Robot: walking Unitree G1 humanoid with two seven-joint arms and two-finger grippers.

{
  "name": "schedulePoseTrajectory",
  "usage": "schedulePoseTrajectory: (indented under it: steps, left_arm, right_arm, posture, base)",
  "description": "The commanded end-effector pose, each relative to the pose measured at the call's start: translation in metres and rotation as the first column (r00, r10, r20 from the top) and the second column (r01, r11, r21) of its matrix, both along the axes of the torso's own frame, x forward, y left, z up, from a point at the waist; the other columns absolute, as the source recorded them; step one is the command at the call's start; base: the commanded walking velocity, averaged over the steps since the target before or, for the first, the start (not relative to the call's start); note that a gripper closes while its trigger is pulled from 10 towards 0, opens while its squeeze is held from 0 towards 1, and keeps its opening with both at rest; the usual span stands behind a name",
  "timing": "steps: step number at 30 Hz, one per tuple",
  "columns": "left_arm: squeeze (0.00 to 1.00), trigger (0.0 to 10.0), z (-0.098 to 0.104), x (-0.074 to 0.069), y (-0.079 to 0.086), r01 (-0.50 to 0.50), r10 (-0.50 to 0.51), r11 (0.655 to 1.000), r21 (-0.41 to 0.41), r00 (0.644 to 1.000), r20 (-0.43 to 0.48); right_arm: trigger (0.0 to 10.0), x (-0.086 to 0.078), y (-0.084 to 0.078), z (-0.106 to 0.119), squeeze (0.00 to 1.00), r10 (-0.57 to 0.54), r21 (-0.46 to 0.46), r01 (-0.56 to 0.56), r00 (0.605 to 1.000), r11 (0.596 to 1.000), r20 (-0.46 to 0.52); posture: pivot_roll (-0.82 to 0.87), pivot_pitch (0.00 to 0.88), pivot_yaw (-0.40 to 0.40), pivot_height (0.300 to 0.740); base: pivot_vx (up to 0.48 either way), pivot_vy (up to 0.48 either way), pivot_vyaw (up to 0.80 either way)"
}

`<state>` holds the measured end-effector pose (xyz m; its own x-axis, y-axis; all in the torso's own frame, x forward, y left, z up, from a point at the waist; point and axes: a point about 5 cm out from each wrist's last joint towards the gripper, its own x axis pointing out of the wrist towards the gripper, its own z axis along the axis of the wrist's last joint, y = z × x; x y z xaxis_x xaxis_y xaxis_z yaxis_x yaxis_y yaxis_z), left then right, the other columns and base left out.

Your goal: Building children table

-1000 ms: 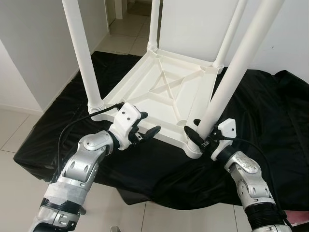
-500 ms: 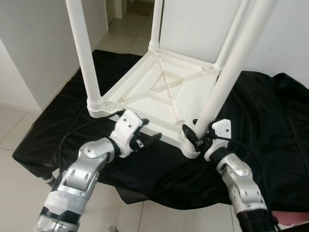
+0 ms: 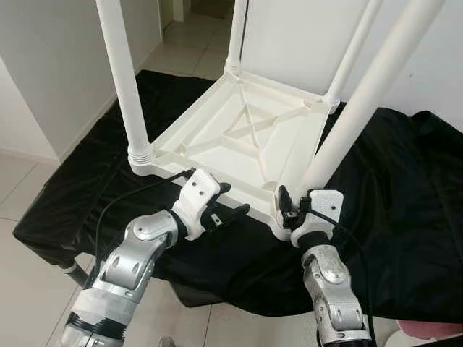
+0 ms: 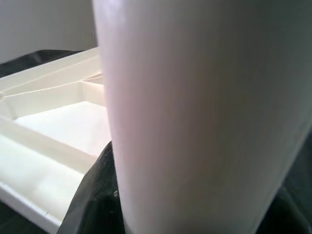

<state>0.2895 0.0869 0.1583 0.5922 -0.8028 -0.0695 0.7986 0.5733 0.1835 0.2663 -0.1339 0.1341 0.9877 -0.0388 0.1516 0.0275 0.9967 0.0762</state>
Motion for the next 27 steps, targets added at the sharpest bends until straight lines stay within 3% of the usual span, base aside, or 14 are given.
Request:
schedulePoseTrajectory:
  steps: [1,7,8,9,22,27]
  left_arm:
    - [0.00,10.0,0.000,-0.001,-0.003,0.004,-0.004,1.000,0.003,1.000,-0.004]
    - [0.00,10.0,0.000,-0.002,-0.002,0.002,-0.002,1.000,0.004,1.000,-0.005]
    - [0.00,10.0,0.001,-0.001,-0.001,-0.004,0.004,1.000,0.007,1.000,-0.001]
    - [0.00,10.0,0.001,-0.001,0.000,-0.005,0.005,1.000,0.006,1.000,-0.002]
    - [0.00,10.0,0.002,-0.002,0.001,-0.019,0.019,1.000,-0.006,1.000,0.000]
    - [0.00,10.0,0.002,-0.003,0.002,-0.027,0.027,1.000,-0.006,1.000,0.001]
  right_arm:
    - [10.0,-0.003,-0.003,-0.005,0.00,-0.047,0.012,0.048,0.998,0.999,-0.034]
    - [10.0,-0.004,-0.004,-0.003,0.00,-0.043,-0.004,0.043,0.999,0.999,-0.029]
    - [10.0,-0.004,-0.003,-0.003,0.24,-0.042,-0.001,0.042,0.999,0.999,-0.028]
    - [10.0,-0.004,-0.003,-0.003,0.98,-0.032,0.011,0.032,0.999,0.999,-0.026]
    - [10.0,-0.001,-0.008,0.002,1.00,0.084,-0.008,-0.084,0.996,0.996,0.005]
    - [10.0,0.000,-0.017,0.001,1.00,0.192,-0.043,-0.191,0.981,0.981,0.012]
  posture:
    - [0.00,0.033,-0.071,0.740]
    - [0.00,0.030,-0.074,0.740]
    - [0.01,0.030,-0.076,0.740]
    - [0.01,0.030,-0.076,0.740]
    - [0.02,0.027,-0.085,0.740]
    - [0.02,0.031,-0.090,0.740]
  base:
    - [0.000,0.000,0.00]
    - [0.000,0.000,0.00]
    - [0.000,0.000,0.00]
    - [0.000,0.000,0.00]
    - [0.000,0.000,0.00]
    - [0.000,0.000,0.00]
